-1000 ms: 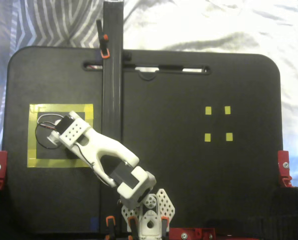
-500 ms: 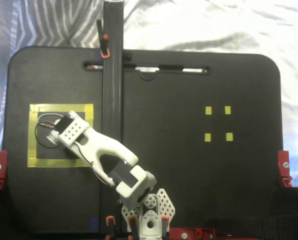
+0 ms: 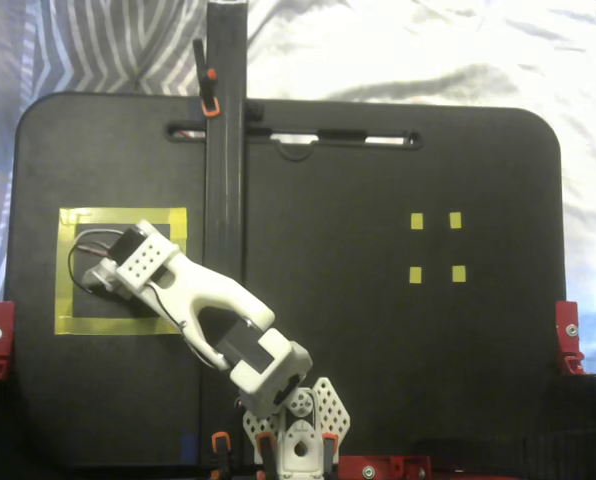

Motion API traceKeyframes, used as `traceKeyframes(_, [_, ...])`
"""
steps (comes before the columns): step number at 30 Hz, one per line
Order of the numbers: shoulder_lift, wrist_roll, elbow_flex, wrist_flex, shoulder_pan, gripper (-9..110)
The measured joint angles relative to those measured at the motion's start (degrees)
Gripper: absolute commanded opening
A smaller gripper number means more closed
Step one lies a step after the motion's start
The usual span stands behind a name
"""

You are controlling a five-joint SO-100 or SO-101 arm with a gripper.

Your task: Grasp a block and put it in the designated area.

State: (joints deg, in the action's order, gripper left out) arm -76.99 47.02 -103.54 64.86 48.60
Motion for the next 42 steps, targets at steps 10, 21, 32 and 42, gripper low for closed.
traceKeyframes(10, [-4.5, 0.0, 7.0, 10.7, -2.5, 44])
traceKeyframes(21, [-13.5, 0.0, 9.6, 18.2, -3.1, 44])
traceKeyframes(32, [-17.8, 0.0, 9.6, 19.4, -5.1, 1])
traceKeyframes(42, [-23.6, 0.0, 9.6, 18.9, -11.2, 0])
